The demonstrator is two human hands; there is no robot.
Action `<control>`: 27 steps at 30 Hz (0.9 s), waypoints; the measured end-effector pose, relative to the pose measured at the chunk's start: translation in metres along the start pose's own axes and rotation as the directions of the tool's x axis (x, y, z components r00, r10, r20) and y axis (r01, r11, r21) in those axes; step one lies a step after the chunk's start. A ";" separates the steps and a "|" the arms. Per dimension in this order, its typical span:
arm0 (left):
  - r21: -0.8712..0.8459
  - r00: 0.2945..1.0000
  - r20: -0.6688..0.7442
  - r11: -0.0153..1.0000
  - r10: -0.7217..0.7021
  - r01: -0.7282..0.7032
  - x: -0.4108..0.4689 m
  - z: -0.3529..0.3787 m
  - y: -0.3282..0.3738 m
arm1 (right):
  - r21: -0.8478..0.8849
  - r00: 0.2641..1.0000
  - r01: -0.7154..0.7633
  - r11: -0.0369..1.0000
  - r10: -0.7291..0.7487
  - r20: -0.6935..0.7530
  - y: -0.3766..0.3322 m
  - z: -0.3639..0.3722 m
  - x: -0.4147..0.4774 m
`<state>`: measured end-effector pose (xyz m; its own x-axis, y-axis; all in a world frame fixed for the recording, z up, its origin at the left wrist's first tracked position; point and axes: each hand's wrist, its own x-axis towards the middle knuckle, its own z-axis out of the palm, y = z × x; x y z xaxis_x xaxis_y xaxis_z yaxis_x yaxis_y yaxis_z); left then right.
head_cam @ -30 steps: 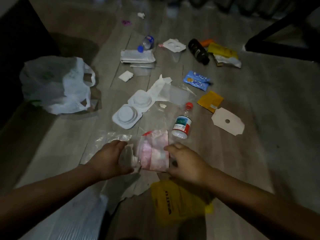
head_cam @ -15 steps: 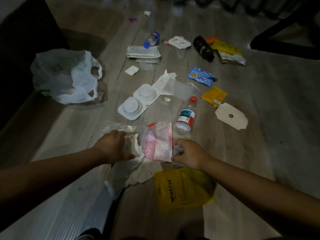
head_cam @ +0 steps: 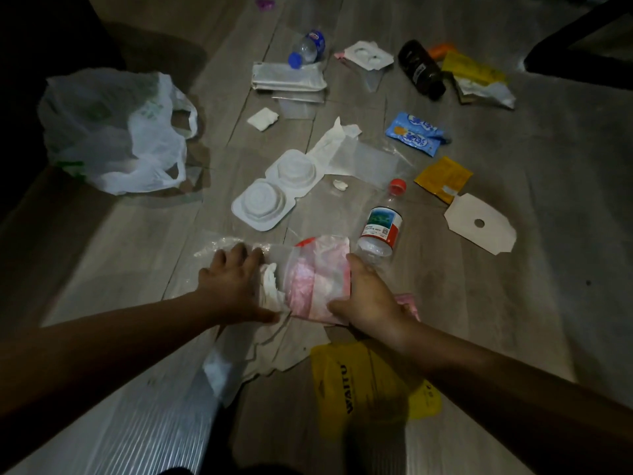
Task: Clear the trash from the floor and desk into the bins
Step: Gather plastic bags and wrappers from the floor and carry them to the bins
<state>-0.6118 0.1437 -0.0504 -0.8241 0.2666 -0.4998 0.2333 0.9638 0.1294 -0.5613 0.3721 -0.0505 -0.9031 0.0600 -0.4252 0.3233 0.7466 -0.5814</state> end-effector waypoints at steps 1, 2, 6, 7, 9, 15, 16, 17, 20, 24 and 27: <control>0.025 1.000 -0.010 1.000 -0.001 0.001 0.000 0.002 0.001 | 0.037 1.000 -0.011 0.999 0.011 -0.010 0.001 0.002 0.001; 0.049 1.000 -0.021 0.999 -0.001 0.002 0.001 0.003 0.001 | 0.074 0.999 -0.029 0.997 0.031 -0.020 0.000 0.002 0.001; 0.084 1.000 -0.022 0.996 0.001 0.001 0.001 -0.001 0.005 | 0.248 0.996 -0.046 0.968 0.063 -0.061 0.001 -0.012 -0.010; 0.087 1.000 -0.019 0.996 0.004 -0.002 0.001 -0.001 0.007 | 0.278 0.996 -0.037 0.960 0.059 -0.071 0.003 -0.017 -0.015; 0.099 1.000 -0.016 0.995 0.011 -0.009 0.000 -0.001 0.011 | 0.296 0.993 -0.019 0.955 0.053 -0.105 0.009 -0.028 -0.025; 0.116 0.996 -0.025 0.989 0.090 -0.086 -0.001 0.001 0.020 | 0.043 0.987 -0.132 0.990 0.136 -0.084 0.042 -0.041 -0.065; 0.104 0.994 -0.022 0.989 0.103 -0.100 -0.003 0.001 0.023 | -0.050 0.990 -0.124 0.991 0.121 -0.069 0.046 -0.038 -0.071; 0.082 0.994 -0.018 0.991 0.108 -0.106 -0.004 0.001 0.026 | -0.119 0.995 -0.103 0.988 0.100 -0.030 0.047 -0.035 -0.075; -0.044 0.995 -0.020 0.994 0.094 -0.095 -0.007 0.000 0.029 | -0.274 0.982 -0.024 0.961 0.074 0.173 0.049 -0.029 -0.080; -0.147 0.991 -0.051 0.981 0.122 -0.128 -0.011 0.005 0.027 | -0.404 0.958 0.006 0.915 0.110 0.265 0.058 -0.020 -0.077; -0.169 0.990 -0.048 0.976 0.132 -0.138 -0.012 0.007 0.025 | -0.447 0.969 0.025 0.894 0.087 0.230 0.060 -0.017 -0.074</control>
<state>-0.5923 0.1640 -0.0470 -0.8102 0.3912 -0.4366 0.2539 0.9054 0.3402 -0.4800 0.4242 -0.0420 -0.7824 -0.0287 -0.6221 0.1401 0.9652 -0.2208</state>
